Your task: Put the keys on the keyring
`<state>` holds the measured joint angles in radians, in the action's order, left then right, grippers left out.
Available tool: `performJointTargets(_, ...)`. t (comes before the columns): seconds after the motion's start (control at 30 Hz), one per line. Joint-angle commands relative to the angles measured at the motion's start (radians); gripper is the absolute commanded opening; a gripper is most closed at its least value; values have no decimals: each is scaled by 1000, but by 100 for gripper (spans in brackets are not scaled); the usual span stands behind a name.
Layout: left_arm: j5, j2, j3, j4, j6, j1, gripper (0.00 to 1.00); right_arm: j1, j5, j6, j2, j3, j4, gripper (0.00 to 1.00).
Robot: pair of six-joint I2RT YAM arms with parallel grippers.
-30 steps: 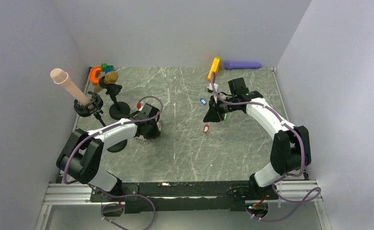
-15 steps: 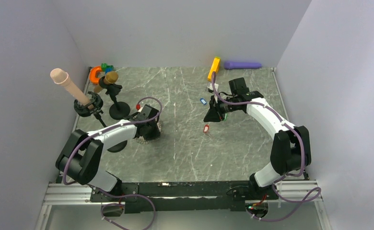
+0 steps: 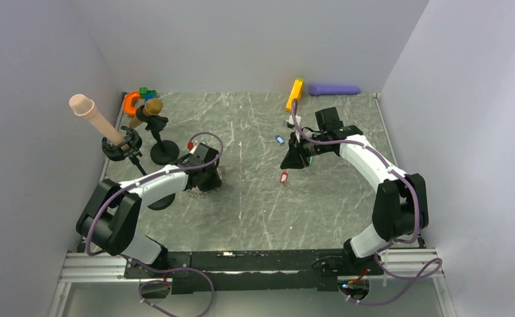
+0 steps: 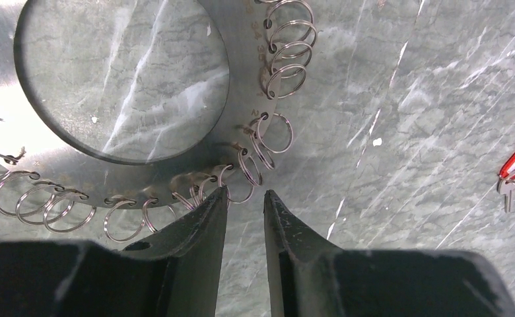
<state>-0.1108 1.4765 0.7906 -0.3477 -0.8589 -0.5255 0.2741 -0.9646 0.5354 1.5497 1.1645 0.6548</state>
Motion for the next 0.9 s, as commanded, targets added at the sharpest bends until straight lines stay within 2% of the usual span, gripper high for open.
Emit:
performJointTargets(0.0, -15, -5, 36, 23, 0, -4, 32, -6, -42, 29, -14, 11, 5, 21)
performJointTargets(0.6, -55, 45, 72, -2, -55, -3, 29, -12, -50, 40, -11, 11, 14, 21)
performJointTargets(0.73, -57, 55, 66, 3, -57, -4, 23, -13, -51, 40, -11, 12, 16, 21)
performJointTargets(0.87, -54, 68, 66, 6, -55, -4, 22, -16, -52, 42, -13, 12, 17, 21)
